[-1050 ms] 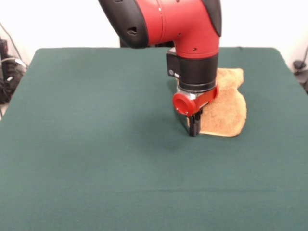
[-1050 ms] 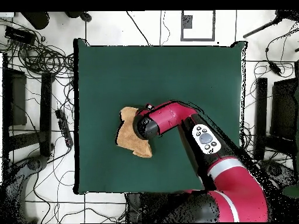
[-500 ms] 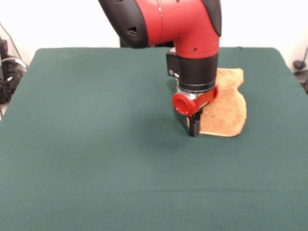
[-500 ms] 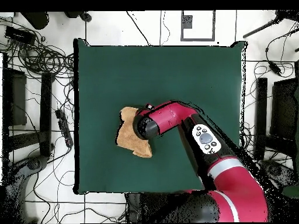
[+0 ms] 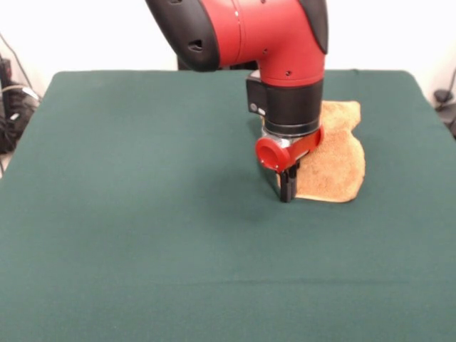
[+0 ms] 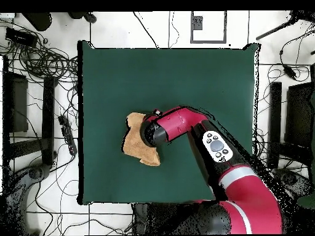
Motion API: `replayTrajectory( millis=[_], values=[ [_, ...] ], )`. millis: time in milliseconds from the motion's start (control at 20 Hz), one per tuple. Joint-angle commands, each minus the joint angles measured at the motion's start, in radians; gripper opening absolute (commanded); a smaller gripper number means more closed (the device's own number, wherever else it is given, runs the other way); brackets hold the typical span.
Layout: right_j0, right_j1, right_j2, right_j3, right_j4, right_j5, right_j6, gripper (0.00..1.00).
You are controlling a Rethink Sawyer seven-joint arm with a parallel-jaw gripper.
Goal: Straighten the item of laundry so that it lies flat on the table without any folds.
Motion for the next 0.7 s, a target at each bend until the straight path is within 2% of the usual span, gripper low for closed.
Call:
replayTrajectory(
  millis=[50,150,300,700],
  values=[
    [0.021,0.262,-0.054,-0.110,-0.119,-0.083,-0.012,0.00],
    [0.013,0.271,-0.044,-0.116,-0.116,-0.084,-0.023,0.00],
    [-0.054,0.296,0.027,-0.110,-0.083,-0.050,-0.125,0.00],
    [-0.066,0.283,0.044,-0.091,-0.062,-0.007,-0.155,0.00]
  ],
)
